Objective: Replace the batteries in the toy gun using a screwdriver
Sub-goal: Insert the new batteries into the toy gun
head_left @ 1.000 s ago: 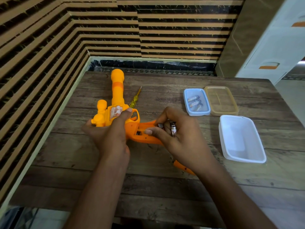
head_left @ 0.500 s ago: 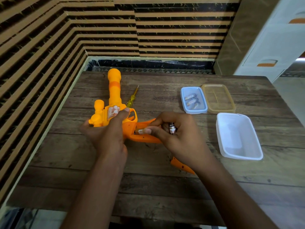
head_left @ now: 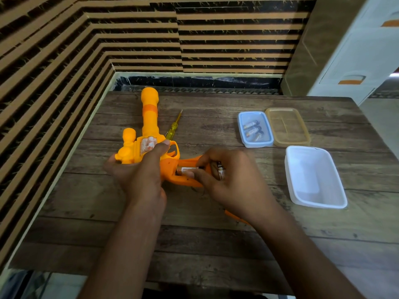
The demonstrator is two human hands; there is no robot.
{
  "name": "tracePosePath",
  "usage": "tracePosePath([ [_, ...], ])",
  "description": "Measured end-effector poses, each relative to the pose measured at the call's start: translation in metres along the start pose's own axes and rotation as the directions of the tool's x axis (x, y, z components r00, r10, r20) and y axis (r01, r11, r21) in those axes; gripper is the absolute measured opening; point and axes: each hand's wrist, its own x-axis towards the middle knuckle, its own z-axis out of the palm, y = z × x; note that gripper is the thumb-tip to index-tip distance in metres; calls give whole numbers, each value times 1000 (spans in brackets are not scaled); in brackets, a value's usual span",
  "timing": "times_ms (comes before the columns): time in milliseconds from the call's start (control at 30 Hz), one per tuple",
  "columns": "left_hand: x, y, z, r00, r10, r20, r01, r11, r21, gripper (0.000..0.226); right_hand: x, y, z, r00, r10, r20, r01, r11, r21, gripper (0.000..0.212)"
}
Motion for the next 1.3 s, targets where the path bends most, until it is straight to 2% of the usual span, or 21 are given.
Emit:
tracePosePath([
  [133,7,-7,-1,999,36,26,-36,999,27,138,-2,-5,-5,999,21,-31,-20,1000,19,19],
  [267,3,-2,-2,999,50,-5,-49,997,54,126,-3,-6,-14,998,52,20,-53,998,19,19],
  [400,1,-2,-3,997,74,-23,-72,996,59,132,-3,-8,-13,996,25,88,-18,997,-75,13],
  [567,0,-2,-3,996,84,-30,-82,994,72,117,-2,-6,-9,995,0,100,9,996,-89,10],
  [700,6,-6,-3,999,34,16,-35,996,82,138,-3,-4,-2,997,-33,73,41,993,-113,10],
  [800,18,-15,-5,997,63,33,-66,994,85,142,-3,-3,2,998,-42,55,47,994,-100,12],
  [1067,13,-7,-4,999,-2,52,-2,998,68,132,-2,0,4,1000,-14,20,14,999,-33,21],
  [1200,-4,4,0,999,29,-36,-28,999,18,108,0,1,2,997,28,72,-26,999,-29,30],
  [1300,-9,8,0,1000,2,-4,-2,1000,-9,123,1,-1,-1,995,48,89,-48,999,-4,26],
])
